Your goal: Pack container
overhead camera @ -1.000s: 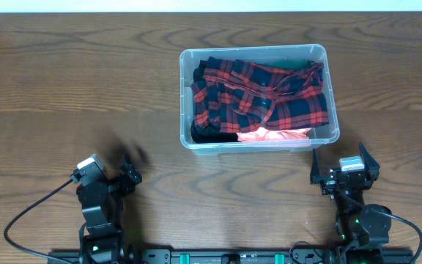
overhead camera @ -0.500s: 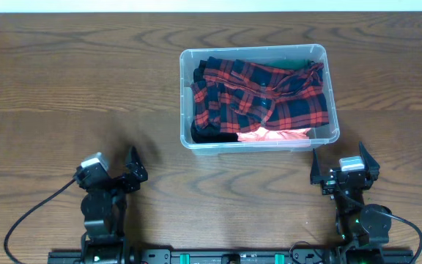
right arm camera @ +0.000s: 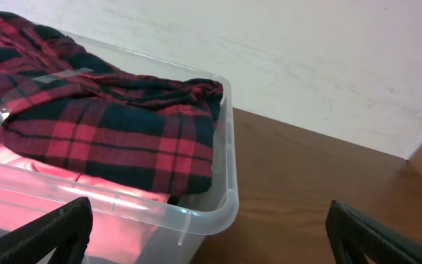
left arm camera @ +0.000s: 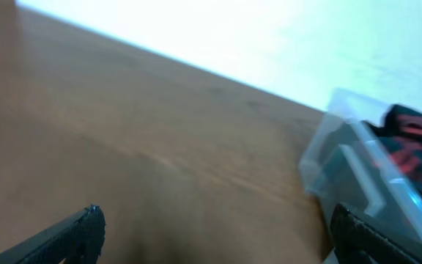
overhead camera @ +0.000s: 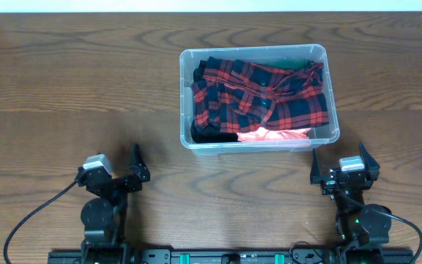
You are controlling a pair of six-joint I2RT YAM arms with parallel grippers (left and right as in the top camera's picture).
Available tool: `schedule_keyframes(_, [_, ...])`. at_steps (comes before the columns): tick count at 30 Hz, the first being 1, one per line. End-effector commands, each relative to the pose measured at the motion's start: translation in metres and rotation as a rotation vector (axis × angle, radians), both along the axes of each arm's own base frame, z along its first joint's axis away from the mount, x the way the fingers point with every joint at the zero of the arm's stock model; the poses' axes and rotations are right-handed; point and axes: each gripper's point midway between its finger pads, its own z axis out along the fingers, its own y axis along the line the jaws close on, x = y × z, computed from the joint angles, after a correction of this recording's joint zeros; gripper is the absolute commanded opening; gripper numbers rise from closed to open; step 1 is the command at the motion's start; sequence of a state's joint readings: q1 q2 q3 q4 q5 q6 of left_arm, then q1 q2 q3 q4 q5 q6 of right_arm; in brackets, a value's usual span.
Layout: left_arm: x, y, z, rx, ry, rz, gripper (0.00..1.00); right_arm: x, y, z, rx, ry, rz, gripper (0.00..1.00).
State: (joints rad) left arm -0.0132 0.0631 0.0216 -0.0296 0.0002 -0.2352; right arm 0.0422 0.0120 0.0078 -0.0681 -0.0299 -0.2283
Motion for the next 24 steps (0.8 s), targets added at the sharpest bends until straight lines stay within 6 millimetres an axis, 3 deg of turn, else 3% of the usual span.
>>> schedule_keyframes(1, [-0.0028, -0.0064, -0.0038, 0.174, -0.001, -0.048, 0.98, -0.0002, -0.001, -0.0002, -0.012, -0.003, -0.001, 0.99])
schedule_keyframes(9, [-0.003, -0.0106, -0.0054, 0.372, 0.009, -0.096, 0.98, -0.0002, -0.001, -0.0002, -0.012, -0.003, -0.001, 0.99])
schedule_keyframes(24, [-0.0029, -0.0105, -0.0053, 0.371, 0.008, -0.095, 0.98, -0.0002, -0.001, -0.0002, -0.012, -0.003, -0.001, 0.99])
